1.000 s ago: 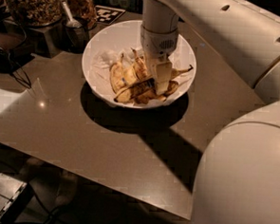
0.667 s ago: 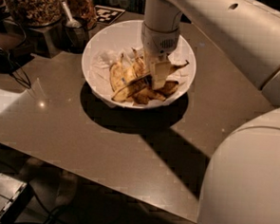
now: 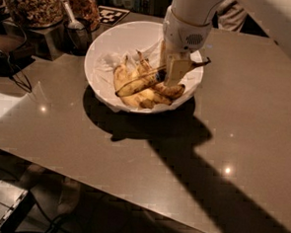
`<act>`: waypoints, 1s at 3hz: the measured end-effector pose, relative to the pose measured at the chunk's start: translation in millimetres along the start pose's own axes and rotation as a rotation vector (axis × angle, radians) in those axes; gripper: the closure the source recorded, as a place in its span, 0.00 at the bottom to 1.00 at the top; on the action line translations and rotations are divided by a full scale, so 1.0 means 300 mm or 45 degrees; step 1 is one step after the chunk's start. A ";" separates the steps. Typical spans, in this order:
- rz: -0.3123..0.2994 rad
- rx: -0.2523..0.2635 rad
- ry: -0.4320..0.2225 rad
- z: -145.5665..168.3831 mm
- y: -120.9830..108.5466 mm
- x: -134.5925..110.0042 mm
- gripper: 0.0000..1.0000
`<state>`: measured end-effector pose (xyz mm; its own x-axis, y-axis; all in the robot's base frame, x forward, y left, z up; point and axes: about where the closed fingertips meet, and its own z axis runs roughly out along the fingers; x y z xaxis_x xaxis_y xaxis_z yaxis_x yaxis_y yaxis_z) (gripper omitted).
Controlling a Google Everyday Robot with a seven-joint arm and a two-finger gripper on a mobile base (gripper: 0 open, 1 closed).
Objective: Pick banana from white bowl
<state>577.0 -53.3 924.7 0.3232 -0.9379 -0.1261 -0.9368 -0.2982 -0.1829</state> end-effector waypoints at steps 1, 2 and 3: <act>0.067 0.065 -0.089 -0.082 0.087 -0.012 1.00; 0.177 0.125 -0.153 -0.156 0.208 -0.022 1.00; 0.324 0.158 -0.204 -0.197 0.345 -0.036 1.00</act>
Offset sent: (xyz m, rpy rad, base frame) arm -0.1224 -0.0435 0.0505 0.2446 -0.0329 -0.2478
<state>468.6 -84.4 964.8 0.1068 -0.9367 -0.3334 -0.9700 -0.0245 -0.2419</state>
